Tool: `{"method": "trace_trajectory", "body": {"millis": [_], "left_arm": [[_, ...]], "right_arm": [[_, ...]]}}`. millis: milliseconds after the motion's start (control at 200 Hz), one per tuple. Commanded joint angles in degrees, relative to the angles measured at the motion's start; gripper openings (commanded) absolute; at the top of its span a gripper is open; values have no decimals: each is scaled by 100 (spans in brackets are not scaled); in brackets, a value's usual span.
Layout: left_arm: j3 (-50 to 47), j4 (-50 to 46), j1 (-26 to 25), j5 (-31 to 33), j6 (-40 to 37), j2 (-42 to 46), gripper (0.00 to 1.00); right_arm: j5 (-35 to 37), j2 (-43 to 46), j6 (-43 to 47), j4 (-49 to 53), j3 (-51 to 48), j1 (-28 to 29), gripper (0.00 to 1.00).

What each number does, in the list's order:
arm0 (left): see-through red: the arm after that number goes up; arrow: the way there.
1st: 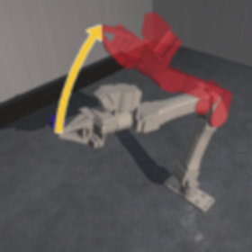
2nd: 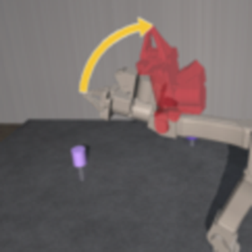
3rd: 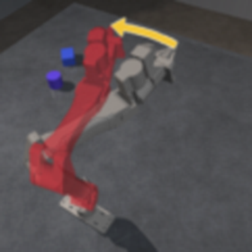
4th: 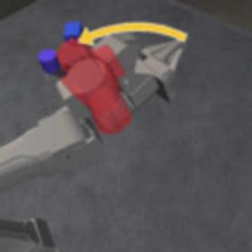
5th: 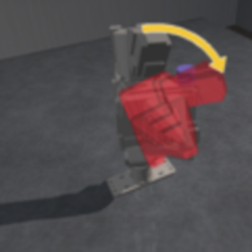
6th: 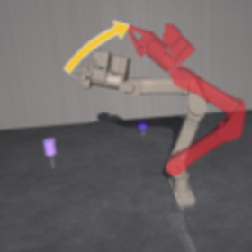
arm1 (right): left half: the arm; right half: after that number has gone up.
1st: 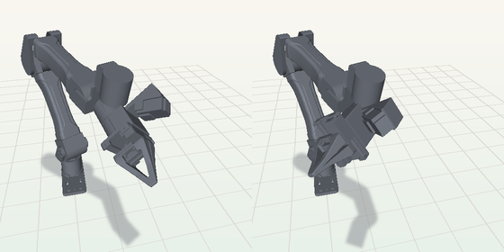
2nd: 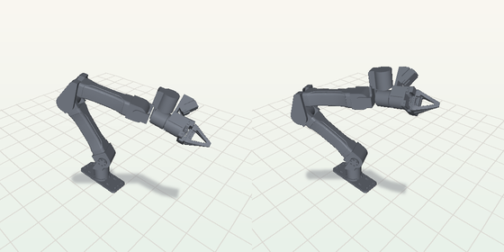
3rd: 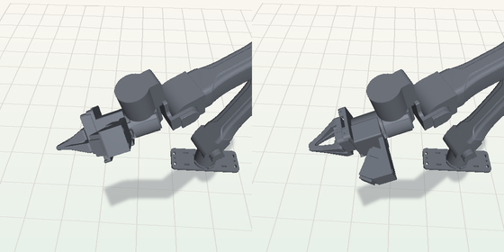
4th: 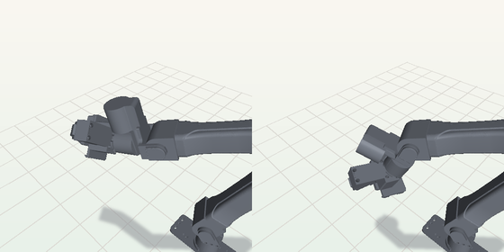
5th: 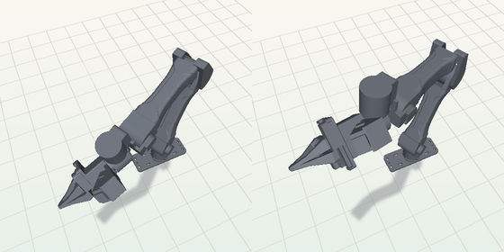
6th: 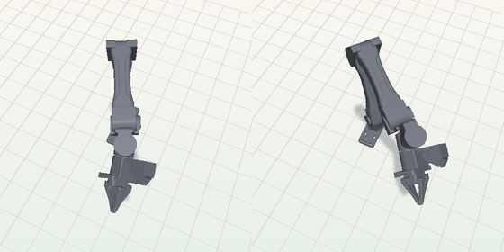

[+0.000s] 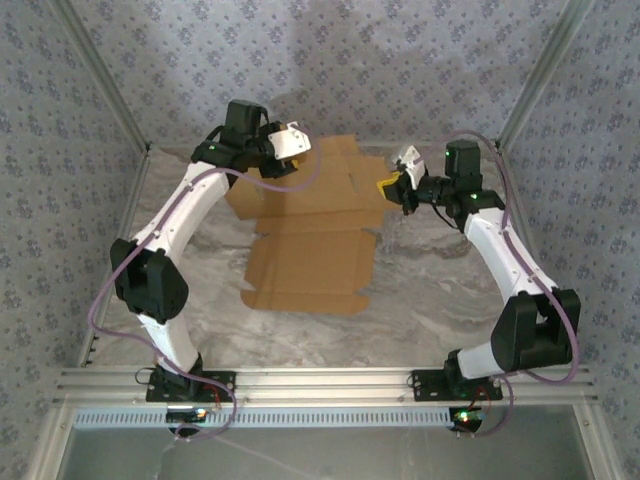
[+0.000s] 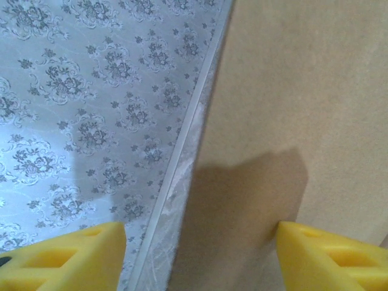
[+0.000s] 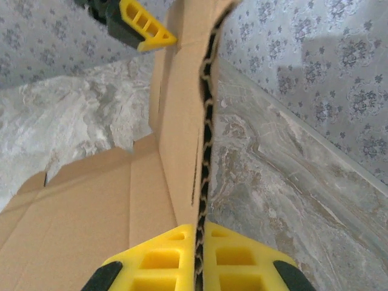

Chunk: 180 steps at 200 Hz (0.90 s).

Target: Fold the paper box

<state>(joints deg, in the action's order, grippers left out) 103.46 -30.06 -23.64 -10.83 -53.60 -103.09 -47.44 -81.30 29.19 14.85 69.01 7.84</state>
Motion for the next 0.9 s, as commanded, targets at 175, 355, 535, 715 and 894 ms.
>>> {"method": "trace_trajectory", "body": {"millis": [175, 355, 535, 715, 894], "left_arm": [[-329, -293, 351, -861, -366, 803, 62], [-593, -262, 610, -1268, -211, 910, 64], [-718, -83, 860, -1896, 255, 936, 66], [-524, -261, 853, -2239, 359, 773, 70], [-474, -633, 716, -2362, 229, 659, 55]], "right_arm": [[298, 258, 886, 392, 86, 104, 7], [423, 296, 1155, 650, 227, 221, 7], [407, 419, 1252, 713, 239, 308, 7], [568, 583, 1408, 811, 218, 472, 8], [613, 702, 1409, 800, 200, 495, 8]]}}
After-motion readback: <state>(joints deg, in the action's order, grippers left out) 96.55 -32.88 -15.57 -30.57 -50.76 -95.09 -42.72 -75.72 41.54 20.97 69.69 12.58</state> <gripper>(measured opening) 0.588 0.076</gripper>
